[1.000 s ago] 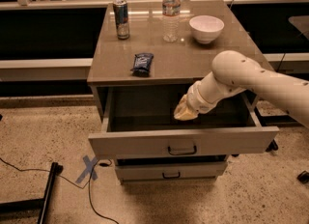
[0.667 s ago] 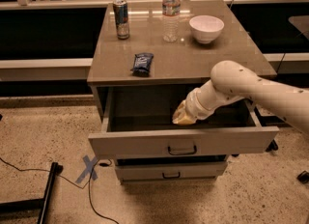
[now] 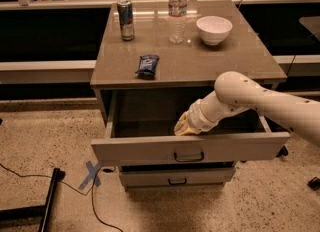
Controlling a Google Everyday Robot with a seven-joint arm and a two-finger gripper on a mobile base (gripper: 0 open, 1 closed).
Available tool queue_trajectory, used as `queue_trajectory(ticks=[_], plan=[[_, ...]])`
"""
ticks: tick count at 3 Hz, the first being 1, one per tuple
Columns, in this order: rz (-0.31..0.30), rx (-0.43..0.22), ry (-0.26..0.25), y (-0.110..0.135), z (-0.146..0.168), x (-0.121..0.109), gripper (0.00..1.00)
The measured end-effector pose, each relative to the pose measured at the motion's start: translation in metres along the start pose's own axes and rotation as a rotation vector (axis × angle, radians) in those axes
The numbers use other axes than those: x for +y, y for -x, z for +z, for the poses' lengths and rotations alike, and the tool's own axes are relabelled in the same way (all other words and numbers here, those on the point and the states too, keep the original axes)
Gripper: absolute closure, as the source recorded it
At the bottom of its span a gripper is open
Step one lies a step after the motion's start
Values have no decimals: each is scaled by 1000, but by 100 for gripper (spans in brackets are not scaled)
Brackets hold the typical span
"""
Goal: Open top drawer
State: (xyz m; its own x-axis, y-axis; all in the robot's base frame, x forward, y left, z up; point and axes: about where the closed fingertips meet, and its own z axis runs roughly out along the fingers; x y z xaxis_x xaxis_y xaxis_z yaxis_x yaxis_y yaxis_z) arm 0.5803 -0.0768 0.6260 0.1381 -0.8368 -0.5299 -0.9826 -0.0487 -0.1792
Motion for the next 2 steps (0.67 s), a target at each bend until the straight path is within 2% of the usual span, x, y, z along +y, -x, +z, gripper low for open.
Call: queue_trajectory(ticks=[1, 2], plan=[[-57, -12, 41, 12, -5, 15, 100], [-86, -25, 94, 22, -9, 39, 100]])
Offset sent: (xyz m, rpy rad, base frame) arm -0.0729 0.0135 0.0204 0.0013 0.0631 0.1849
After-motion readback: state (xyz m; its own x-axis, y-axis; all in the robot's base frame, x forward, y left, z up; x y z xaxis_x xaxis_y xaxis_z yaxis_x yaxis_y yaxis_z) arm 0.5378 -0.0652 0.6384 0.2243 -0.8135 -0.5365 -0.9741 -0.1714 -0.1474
